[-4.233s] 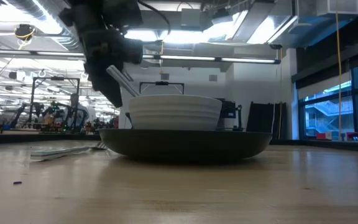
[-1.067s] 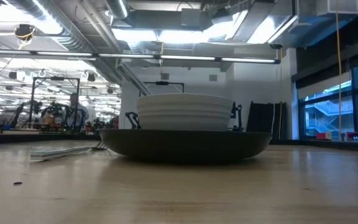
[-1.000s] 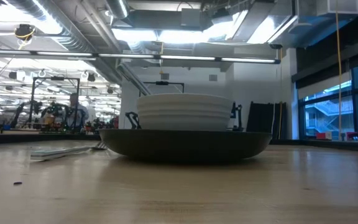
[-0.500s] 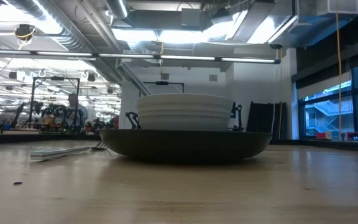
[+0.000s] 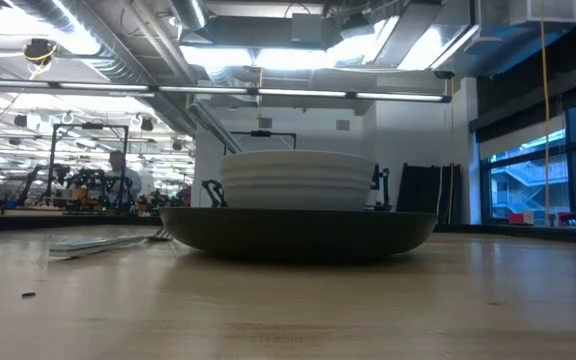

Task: Set table place
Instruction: Return to Home Position

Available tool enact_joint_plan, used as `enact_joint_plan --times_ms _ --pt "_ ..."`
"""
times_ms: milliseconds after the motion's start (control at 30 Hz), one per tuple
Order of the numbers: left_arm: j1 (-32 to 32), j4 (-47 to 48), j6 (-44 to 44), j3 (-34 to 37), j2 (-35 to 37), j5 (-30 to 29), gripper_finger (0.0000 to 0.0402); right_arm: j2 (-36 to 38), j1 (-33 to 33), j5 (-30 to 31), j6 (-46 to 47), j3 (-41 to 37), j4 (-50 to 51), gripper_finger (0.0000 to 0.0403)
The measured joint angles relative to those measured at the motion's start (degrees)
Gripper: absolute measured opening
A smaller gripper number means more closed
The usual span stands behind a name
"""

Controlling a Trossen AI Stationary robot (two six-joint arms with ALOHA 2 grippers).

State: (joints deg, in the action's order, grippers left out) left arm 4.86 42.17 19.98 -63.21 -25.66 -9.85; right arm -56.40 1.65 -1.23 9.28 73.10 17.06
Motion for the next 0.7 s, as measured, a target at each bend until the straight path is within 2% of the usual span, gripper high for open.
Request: enact_joint_plan --times_ms 167,333,567,700 --pt "0.0 -0.5 0.7 3.7 4.4 -2.8 0.0 9.2 0.0 0.1 0.8 -12.8 -10.2 0.0058" --pt "0.0 -3.5 2.3 10.9 12.5 -2.9 0.0 17.1 0.0 0.2 1.2 -24.2 -15.0 0.0058" --pt "0.0 -11.1 1.2 22.3 23.4 0.3 0.0 24.3 0.0 0.2 1.5 -37.6 -25.5 0.0058" --pt "0.0 -14.5 1.3 27.4 25.4 1.7 0.0 27.7 0.0 3.3 4.0 -43.5 -27.3 0.0058"
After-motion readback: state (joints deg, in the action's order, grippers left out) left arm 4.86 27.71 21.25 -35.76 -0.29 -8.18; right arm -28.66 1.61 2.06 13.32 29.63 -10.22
